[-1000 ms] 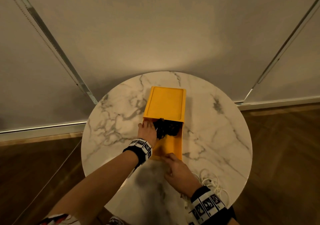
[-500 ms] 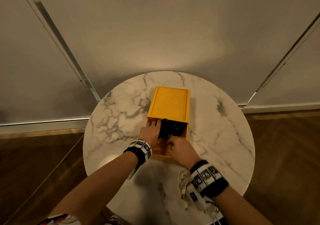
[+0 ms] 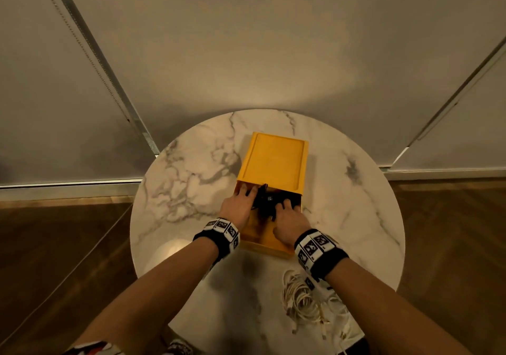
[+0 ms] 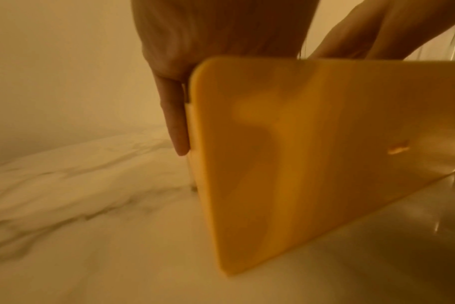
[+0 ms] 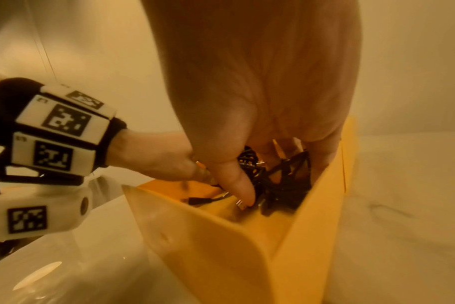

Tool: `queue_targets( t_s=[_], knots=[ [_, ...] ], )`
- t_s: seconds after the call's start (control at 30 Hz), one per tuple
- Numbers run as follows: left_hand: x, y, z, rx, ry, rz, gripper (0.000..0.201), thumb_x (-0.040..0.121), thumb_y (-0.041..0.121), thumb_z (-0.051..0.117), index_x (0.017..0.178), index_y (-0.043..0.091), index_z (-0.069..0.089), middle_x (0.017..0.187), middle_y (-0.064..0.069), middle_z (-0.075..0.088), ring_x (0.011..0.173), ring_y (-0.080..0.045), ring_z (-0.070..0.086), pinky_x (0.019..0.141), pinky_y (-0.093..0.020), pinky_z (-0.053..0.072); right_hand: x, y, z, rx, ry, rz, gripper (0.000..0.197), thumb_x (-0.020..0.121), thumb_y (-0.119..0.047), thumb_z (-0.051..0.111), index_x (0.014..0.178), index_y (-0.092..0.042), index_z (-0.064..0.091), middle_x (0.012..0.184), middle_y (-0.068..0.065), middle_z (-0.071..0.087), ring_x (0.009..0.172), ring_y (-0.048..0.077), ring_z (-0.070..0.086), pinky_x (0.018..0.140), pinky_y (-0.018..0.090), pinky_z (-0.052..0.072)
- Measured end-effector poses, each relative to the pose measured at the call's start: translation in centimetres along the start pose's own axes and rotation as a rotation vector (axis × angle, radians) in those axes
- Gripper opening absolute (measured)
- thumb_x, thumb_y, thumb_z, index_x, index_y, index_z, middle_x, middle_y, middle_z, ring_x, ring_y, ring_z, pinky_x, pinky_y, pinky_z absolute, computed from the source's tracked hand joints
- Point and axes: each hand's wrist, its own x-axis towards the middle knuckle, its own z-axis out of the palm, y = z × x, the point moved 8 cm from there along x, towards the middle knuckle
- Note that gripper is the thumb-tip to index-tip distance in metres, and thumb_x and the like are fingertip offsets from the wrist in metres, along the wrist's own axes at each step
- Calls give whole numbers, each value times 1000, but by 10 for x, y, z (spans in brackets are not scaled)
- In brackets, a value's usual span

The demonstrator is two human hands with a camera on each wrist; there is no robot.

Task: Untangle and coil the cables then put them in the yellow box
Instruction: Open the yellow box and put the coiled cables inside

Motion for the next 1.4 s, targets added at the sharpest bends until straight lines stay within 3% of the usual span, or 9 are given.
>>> queue_targets(
  t_s=[0.2, 0.4, 0.5, 0.67, 0.8, 1.1, 1.27, 1.33, 1.4],
  knots=[
    [7, 14, 1, 99, -11, -16, 57, 100, 15, 37, 152, 19, 15, 124, -17, 54, 101, -36, 61, 75, -40, 48, -7, 1, 4, 25, 7, 18, 58, 91, -22, 53, 140, -3, 29, 143, 20, 30, 122, 41, 44, 100, 42, 41],
    [11, 15, 9, 9, -85, -50, 81, 92, 46, 53, 154, 20, 6, 151, -14, 23, 135, -34, 31, 90, -43, 47, -27, -6, -6, 126, 170, -87, 55, 93, -31, 50, 143, -14, 33, 153, 15, 20, 127, 38, 42, 101, 44, 43],
    [4, 12, 6, -18, -43, -43, 88, 88, 52, 55, 152, 12, 10, 150, -12, 26, 134, -32, 35, 89, -44, 48, -44, -8, 1, 136, 127, -157, 52, 92, -40, 51, 137, -17, 39, 149, 10, 25, 128, 33, 40, 104, 43, 40],
    [-9, 17, -9, 164, 137, 96, 57, 88, 49, 59, 134, 18, 45, 135, -6, 44, 120, -29, 45, 91, -44, 40, -66, -17, -3, 139, 189, -241, 36, 91, -32, 53, 123, -14, 50, 132, 9, 45, 114, 28, 49, 93, 40, 45],
    [2, 26, -15, 137, 28, 168, 56, 89, 37, 65, 134, 16, 39, 122, -9, 52, 100, -30, 60, 74, -39, 47, -68, -30, 23, 141, -19, -245, 17, 90, -13, 51, 105, -13, 58, 109, 10, 62, 99, 31, 61, 80, 41, 50],
    [21, 24, -18, 125, -31, 122, 46, 92, 23, 61, 132, 12, 41, 106, -12, 62, 94, -33, 63, 68, -38, 45, -79, -35, 17, 147, 1, -234, 33, 89, -1, 45, 115, -11, 62, 115, 11, 61, 100, 32, 60, 79, 38, 48],
    [-6, 34, -25, 86, -5, 195, 27, 91, 30, 56, 112, 15, 47, 94, -6, 63, 83, -29, 63, 62, -36, 43, -101, -37, 14, 108, 34, -188, 36, 91, -12, 45, 125, -9, 52, 129, 15, 49, 119, 34, 47, 104, 42, 36],
    [-19, 53, -13, 21, -148, 320, 13, 90, 26, 54, 99, 17, 54, 93, -4, 63, 85, -26, 62, 66, -36, 46, -113, -45, 17, 141, 41, -191, 47, 92, -18, 43, 138, -8, 42, 141, 14, 40, 131, 33, 36, 112, 42, 27],
    [-26, 73, 2, -37, -318, 399, 24, 90, 24, 54, 113, 18, 57, 106, -5, 63, 96, -25, 60, 73, -35, 49, -121, -51, 21, 142, 30, -205, 60, 93, -20, 42, 149, -7, 24, 152, 16, 27, 140, 34, 25, 117, 44, 21]
  ],
)
